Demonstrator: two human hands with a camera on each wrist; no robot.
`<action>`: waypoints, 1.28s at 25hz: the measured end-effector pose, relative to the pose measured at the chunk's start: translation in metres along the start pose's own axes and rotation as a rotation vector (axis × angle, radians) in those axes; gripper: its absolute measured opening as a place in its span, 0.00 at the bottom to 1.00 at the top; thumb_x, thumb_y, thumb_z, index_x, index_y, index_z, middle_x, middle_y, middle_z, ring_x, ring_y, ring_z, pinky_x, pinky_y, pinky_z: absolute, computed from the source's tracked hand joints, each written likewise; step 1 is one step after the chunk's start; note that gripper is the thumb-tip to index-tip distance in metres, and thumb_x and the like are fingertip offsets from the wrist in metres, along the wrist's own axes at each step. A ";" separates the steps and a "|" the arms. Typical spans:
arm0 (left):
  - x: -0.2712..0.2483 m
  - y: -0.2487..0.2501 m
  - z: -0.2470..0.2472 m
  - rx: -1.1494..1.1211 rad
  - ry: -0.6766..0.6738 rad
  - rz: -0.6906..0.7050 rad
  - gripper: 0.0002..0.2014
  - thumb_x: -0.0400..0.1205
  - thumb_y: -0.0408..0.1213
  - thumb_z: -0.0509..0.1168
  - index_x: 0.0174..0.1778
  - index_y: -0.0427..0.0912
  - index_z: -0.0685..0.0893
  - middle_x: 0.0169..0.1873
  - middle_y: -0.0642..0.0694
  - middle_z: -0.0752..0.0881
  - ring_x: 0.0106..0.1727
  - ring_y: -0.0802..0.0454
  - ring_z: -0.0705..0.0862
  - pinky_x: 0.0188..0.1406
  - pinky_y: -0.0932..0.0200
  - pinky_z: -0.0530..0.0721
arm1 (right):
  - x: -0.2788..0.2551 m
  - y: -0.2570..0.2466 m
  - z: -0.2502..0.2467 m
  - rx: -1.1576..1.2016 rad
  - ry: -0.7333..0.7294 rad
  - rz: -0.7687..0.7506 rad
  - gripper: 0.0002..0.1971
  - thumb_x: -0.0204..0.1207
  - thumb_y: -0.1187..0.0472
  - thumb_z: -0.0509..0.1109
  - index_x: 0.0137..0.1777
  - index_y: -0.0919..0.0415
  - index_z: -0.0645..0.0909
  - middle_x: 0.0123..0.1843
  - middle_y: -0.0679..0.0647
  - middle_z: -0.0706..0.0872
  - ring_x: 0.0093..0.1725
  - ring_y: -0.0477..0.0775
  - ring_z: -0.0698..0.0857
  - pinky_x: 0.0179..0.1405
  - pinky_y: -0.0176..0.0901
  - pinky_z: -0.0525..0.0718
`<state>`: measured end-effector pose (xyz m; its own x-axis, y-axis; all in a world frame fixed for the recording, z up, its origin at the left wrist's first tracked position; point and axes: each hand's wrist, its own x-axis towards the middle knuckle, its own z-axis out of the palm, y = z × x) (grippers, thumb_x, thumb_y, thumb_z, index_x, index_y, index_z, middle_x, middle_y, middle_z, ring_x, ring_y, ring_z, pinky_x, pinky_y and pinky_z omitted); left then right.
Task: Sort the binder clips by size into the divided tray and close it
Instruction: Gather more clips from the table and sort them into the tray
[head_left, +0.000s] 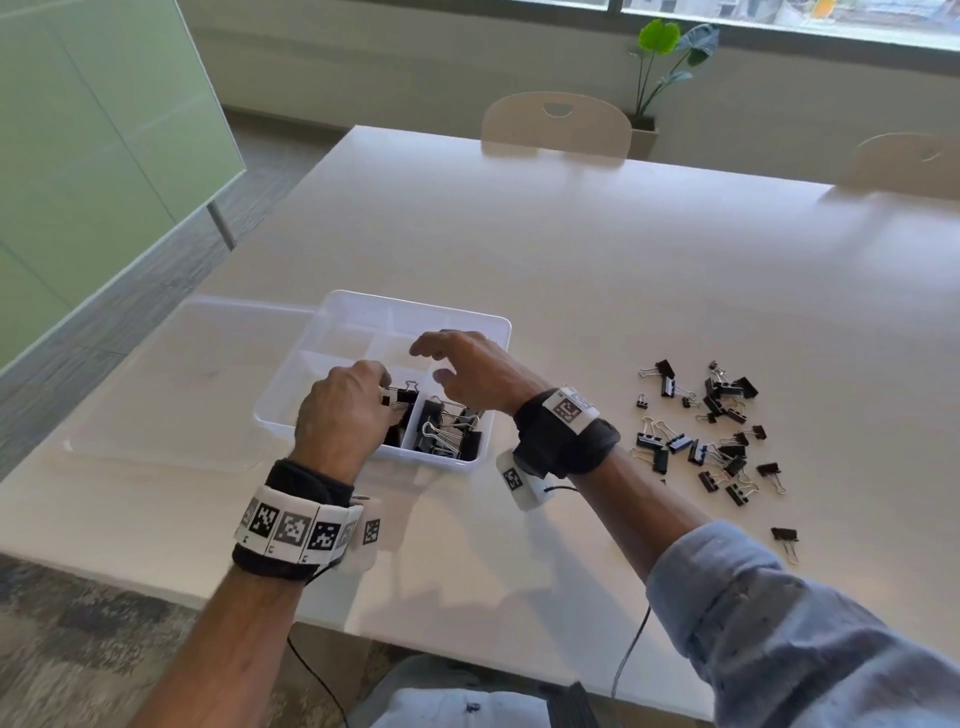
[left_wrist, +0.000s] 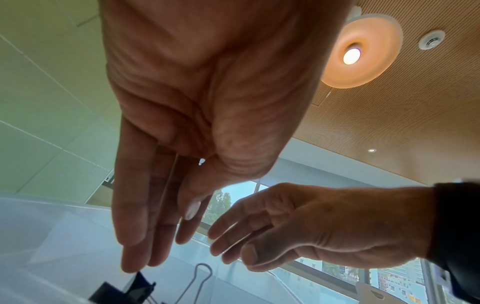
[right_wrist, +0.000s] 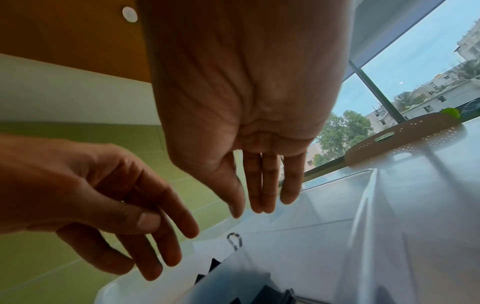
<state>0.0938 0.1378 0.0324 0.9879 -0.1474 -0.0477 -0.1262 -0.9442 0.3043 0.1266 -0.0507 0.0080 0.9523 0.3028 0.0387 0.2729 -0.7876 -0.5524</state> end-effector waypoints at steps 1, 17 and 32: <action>-0.002 -0.002 0.000 0.003 0.001 -0.010 0.16 0.86 0.31 0.67 0.69 0.44 0.87 0.56 0.39 0.92 0.55 0.38 0.91 0.51 0.49 0.85 | 0.006 -0.003 0.003 -0.036 -0.048 0.004 0.25 0.83 0.74 0.67 0.78 0.58 0.83 0.75 0.56 0.88 0.74 0.58 0.86 0.69 0.44 0.81; 0.001 0.051 0.017 -0.033 0.008 0.143 0.12 0.88 0.42 0.66 0.65 0.49 0.88 0.54 0.42 0.93 0.53 0.37 0.91 0.51 0.48 0.86 | -0.062 0.027 -0.012 0.000 0.035 0.003 0.24 0.80 0.77 0.66 0.67 0.53 0.91 0.72 0.50 0.86 0.73 0.55 0.80 0.71 0.43 0.76; -0.014 0.202 0.104 0.049 -0.247 0.628 0.18 0.90 0.45 0.65 0.76 0.52 0.81 0.64 0.49 0.85 0.64 0.47 0.83 0.60 0.47 0.87 | -0.234 0.148 -0.060 -0.126 0.310 0.543 0.09 0.85 0.59 0.73 0.58 0.46 0.92 0.56 0.44 0.92 0.55 0.48 0.90 0.53 0.51 0.91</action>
<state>0.0447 -0.0812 -0.0045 0.6767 -0.7303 -0.0933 -0.6797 -0.6684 0.3021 -0.0473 -0.2705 -0.0329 0.9496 -0.3120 0.0304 -0.2639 -0.8481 -0.4595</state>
